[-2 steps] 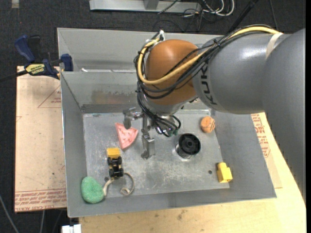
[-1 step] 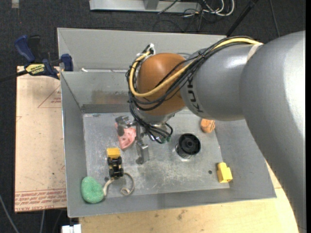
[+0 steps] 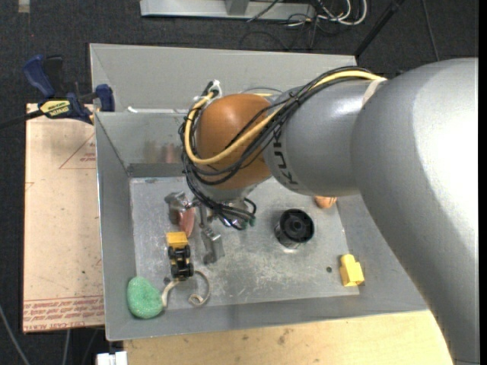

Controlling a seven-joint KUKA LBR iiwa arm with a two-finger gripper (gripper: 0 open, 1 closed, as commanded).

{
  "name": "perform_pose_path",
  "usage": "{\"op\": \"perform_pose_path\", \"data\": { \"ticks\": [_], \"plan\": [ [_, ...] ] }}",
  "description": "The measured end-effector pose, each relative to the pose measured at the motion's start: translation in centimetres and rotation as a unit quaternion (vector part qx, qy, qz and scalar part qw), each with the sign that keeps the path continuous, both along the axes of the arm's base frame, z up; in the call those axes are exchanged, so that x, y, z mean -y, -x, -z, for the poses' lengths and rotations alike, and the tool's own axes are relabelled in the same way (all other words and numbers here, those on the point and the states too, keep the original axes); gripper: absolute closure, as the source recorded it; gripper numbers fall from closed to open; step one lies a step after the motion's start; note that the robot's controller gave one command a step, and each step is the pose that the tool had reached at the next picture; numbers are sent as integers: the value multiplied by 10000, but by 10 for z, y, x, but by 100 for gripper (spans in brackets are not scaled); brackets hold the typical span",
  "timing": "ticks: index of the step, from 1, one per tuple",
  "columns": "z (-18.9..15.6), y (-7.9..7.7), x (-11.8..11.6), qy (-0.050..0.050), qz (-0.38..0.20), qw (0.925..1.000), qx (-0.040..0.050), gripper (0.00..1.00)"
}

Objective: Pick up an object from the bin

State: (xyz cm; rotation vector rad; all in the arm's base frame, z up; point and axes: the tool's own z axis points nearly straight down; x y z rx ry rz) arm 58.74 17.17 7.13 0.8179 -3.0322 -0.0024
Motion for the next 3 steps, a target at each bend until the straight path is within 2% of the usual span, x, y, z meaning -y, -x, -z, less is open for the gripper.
{"op": "perform_pose_path", "data": {
  "ticks": [1, 2, 3],
  "plan": [
    [0, 5, -11, -6, -989, 9951, 18, 0],
    [-7, -9, -25, -6, -1216, 9926, 22, 0],
    [1, 16, -47, -10, -1100, 9939, 10, 100]
  ]
}}
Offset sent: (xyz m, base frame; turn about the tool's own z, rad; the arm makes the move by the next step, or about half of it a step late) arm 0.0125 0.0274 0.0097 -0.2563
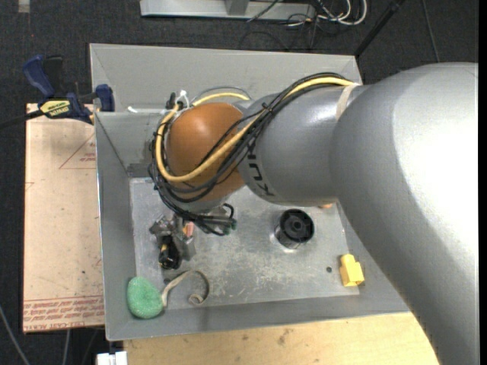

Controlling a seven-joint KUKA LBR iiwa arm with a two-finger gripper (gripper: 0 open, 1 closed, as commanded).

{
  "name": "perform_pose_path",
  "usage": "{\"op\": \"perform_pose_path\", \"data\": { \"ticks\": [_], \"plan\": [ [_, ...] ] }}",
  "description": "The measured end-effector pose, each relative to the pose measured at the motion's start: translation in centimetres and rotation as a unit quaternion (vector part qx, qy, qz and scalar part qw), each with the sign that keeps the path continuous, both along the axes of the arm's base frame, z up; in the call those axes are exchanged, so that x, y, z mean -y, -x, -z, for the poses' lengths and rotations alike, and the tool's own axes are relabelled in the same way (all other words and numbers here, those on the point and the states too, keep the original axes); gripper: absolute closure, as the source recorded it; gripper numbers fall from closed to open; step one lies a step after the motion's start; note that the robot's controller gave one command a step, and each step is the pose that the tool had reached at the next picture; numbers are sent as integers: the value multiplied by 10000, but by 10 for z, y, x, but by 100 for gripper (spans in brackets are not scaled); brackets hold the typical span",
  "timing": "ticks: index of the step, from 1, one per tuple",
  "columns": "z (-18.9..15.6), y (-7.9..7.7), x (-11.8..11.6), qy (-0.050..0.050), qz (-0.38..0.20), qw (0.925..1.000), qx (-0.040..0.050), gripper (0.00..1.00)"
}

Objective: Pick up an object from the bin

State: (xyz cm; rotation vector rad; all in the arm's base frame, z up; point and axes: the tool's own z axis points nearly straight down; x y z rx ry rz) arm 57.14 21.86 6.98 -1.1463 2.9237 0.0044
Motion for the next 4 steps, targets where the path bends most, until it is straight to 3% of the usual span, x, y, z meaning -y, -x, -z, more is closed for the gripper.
{"op": "perform_pose_path", "data": {
  "ticks": [1, 2, 4],
  "plan": [
    [0, 0, 0, 0, 4, 10000, 0, 100],
    [-53, 9, 6, 12, -76, 10000, -25, 100],
    [-175, -48, 9, 3, 71, 10000, 18, 100]
  ]
}}
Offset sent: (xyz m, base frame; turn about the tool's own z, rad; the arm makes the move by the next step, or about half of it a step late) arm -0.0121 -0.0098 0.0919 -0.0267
